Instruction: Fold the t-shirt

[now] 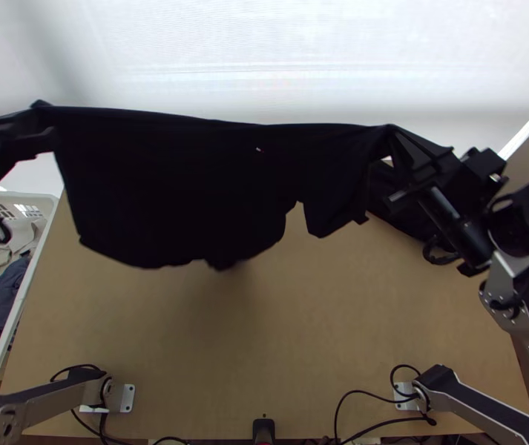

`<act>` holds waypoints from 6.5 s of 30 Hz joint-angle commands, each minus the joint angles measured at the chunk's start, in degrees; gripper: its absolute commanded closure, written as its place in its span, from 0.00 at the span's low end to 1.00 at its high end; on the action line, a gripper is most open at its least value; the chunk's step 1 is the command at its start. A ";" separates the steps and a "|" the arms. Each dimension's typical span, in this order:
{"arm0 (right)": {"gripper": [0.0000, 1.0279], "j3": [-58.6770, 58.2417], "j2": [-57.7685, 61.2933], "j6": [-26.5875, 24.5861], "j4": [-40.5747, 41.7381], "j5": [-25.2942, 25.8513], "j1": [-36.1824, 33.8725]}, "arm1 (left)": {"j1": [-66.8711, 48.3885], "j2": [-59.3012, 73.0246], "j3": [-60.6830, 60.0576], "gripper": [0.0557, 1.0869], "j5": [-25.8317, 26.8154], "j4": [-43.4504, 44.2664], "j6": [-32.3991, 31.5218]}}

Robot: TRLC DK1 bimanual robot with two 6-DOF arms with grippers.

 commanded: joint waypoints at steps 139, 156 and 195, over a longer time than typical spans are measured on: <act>0.97 -18.02 23.37 14.92 28.22 1.28 -11.92 | -46.03 50.23 -15.93 0.25 16.55 -23.41 -43.62; 0.97 -18.55 22.14 15.71 28.22 0.75 -12.80 | -47.17 52.87 -12.33 0.58 10.66 -24.38 -40.28; 0.97 -19.95 19.85 16.06 28.22 -0.66 -15.00 | -42.07 54.45 -5.30 0.96 2.22 -27.28 -32.81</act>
